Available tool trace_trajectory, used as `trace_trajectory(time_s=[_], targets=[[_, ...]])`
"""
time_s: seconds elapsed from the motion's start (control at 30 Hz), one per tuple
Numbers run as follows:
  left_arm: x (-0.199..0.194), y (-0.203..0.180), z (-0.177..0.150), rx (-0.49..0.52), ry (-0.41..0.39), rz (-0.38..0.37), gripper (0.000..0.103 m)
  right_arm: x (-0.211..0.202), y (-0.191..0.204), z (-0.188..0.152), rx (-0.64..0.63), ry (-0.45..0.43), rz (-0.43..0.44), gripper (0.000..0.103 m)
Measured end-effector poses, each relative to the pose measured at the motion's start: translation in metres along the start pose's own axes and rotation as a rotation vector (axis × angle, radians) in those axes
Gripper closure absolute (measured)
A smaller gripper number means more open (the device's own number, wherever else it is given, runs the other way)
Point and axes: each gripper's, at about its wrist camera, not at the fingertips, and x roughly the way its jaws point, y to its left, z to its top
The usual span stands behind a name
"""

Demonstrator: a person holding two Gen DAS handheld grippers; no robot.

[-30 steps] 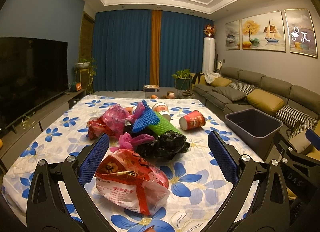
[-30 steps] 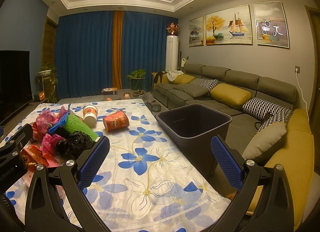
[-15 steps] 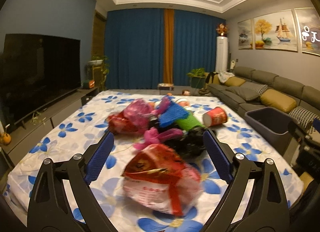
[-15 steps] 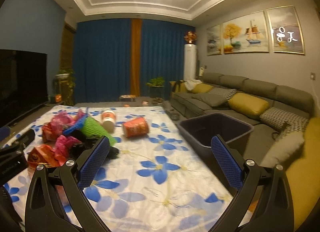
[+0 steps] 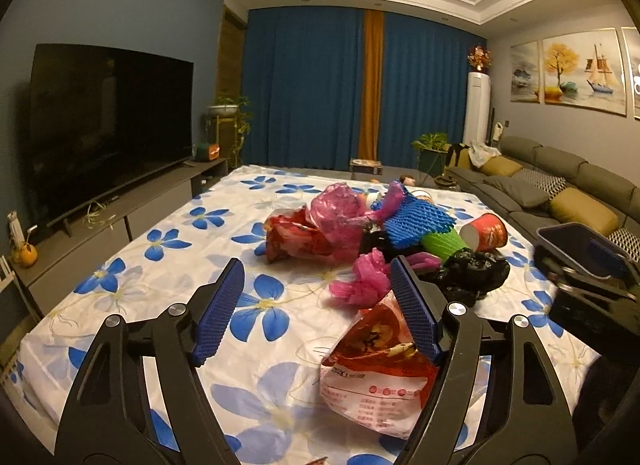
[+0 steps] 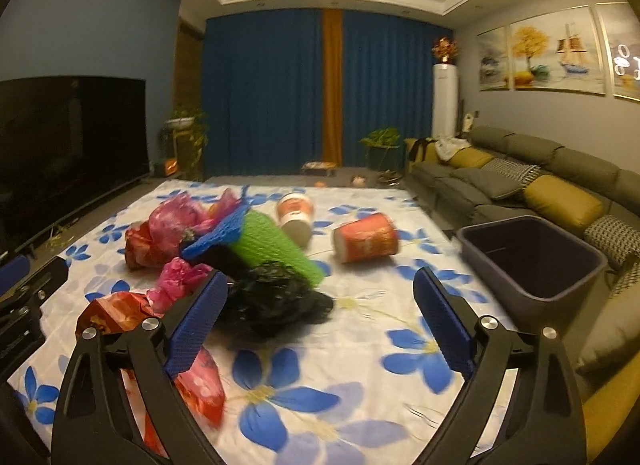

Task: Collect trash
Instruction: 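Grasp the black plastic bag with the right tool while the left tool grasps the red-and-white snack bag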

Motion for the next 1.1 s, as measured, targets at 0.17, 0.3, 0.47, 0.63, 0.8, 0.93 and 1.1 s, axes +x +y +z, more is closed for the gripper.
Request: trace_trajectory(time_s=[0.17, 0.3, 0.47, 0.63, 0.8, 0.93, 1.1], targets=[[0.008, -0.001, -0.003, 0.012, 0.023, -0.025, 0.031, 0.034, 0.010, -0.002, -0.009, 0.088, 0.020, 0.032], [0.014, 0.003, -0.004, 0.008, 0.035, -0.045, 0.033, 0.050, 0.010, -0.006, -0.002, 0.141, 0.030, 0.040], [0.024, 0.003, -0.007, 0.008, 0.074, -0.095, 0.038, 0.066, 0.014, -0.010, -0.014, 0.199, 0.046, 0.075], [0.032, -0.002, -0.010, 0.026, 0.118, -0.148, 0.046, 0.066, 0.011, -0.014, -0.017, 0.204, 0.069, 0.095], [0.043, -0.007, -0.015, 0.033, 0.178, -0.227, 0.058, 0.045, -0.001, -0.005, 0.003, 0.149, 0.074, 0.097], [0.051, -0.012, -0.019, 0.036, 0.225, -0.285, 0.073, 0.029, -0.008, -0.002, 0.008, 0.125, 0.076, 0.097], [0.058, -0.015, -0.025, 0.024, 0.280, -0.360, 0.090, 0.012, -0.012, -0.002, -0.006, 0.100, 0.068, 0.098]])
